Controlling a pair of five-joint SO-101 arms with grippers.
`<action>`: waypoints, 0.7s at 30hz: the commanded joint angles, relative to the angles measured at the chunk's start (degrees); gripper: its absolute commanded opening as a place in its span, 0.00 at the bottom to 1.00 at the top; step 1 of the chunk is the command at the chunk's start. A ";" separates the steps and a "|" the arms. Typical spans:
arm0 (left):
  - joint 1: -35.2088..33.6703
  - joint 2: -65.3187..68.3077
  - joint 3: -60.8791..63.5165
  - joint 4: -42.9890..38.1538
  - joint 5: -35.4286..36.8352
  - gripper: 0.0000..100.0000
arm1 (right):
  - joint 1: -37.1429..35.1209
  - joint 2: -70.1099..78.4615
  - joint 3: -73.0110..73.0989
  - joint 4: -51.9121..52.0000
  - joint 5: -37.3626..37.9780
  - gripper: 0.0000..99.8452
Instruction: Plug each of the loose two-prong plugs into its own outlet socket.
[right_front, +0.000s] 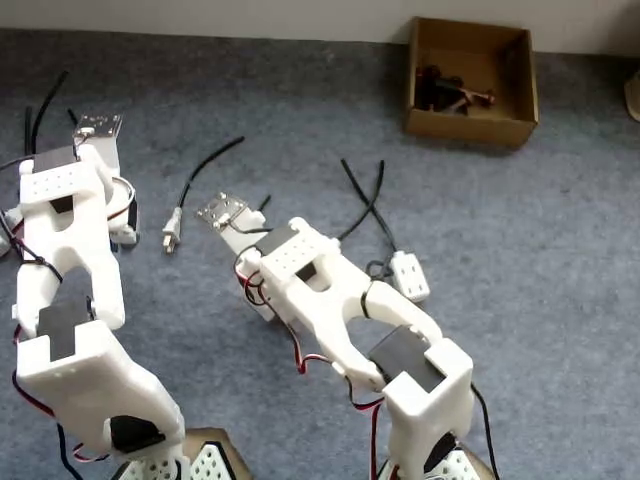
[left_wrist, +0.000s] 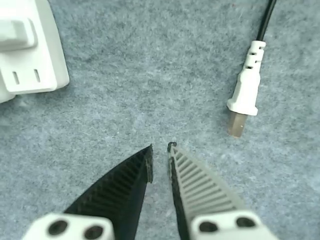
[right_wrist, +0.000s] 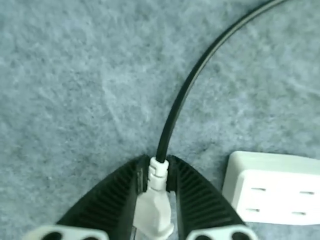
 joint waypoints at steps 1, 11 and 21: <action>-0.75 -3.21 -0.40 -0.62 -0.09 0.06 | 0.04 -0.22 -2.86 1.80 0.35 0.03; -0.75 -3.21 -0.40 -0.70 -0.09 0.06 | 0.04 0.13 -10.07 8.13 0.70 0.01; -0.75 -3.21 -0.40 -0.70 -0.09 0.06 | 0.04 0.13 -10.24 8.40 0.70 0.01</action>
